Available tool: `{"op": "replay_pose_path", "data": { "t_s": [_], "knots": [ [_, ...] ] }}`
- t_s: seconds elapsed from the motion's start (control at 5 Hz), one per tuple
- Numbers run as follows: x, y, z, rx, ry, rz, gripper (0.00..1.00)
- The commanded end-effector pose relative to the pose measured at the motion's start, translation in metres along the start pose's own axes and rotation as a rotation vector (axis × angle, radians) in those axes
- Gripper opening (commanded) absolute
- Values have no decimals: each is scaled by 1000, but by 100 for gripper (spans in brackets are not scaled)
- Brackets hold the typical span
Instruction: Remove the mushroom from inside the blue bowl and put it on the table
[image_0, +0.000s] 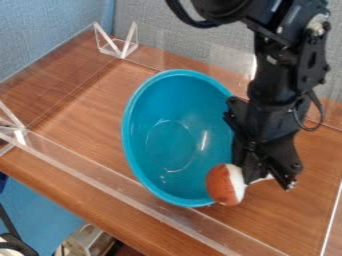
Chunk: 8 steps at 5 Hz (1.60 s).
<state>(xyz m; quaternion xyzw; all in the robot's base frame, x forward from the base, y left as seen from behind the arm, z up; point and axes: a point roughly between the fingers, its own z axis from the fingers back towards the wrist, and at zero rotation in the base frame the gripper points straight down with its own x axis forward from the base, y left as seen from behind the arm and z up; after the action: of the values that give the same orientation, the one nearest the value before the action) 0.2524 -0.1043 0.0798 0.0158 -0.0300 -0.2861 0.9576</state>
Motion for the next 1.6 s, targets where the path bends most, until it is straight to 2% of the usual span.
{"op": "replay_pose_path", "data": {
  "t_s": [0.0, 0.6, 1.4],
  "knots": [
    [4, -4, 15, 12, -61, -8, 0],
    [1, -14, 15, -6, -65, 2, 0],
    [-4, -14, 42, 1, -33, 30, 0]
  ]
}}
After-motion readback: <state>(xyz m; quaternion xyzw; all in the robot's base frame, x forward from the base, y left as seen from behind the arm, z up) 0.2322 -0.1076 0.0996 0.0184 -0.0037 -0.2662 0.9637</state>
